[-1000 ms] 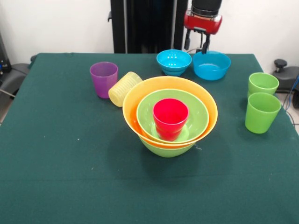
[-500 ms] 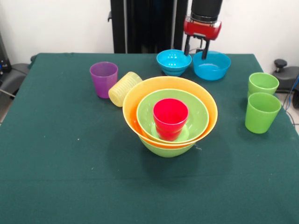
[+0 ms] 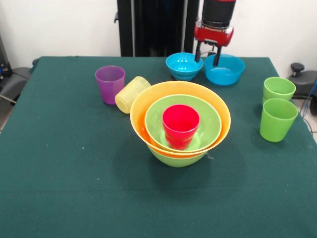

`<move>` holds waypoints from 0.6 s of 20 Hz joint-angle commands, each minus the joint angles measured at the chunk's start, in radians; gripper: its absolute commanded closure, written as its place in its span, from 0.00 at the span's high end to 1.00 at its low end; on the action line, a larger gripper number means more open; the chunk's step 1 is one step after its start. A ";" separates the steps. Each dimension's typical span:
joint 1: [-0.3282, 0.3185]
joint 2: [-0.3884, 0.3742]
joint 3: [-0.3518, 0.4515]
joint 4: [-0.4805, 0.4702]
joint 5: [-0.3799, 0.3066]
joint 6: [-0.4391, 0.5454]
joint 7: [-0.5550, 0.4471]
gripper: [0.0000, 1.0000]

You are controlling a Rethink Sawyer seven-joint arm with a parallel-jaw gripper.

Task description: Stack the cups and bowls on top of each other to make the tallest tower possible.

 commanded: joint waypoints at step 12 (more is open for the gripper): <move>0.049 0.044 0.052 -0.089 0.112 -0.084 0.168 1.00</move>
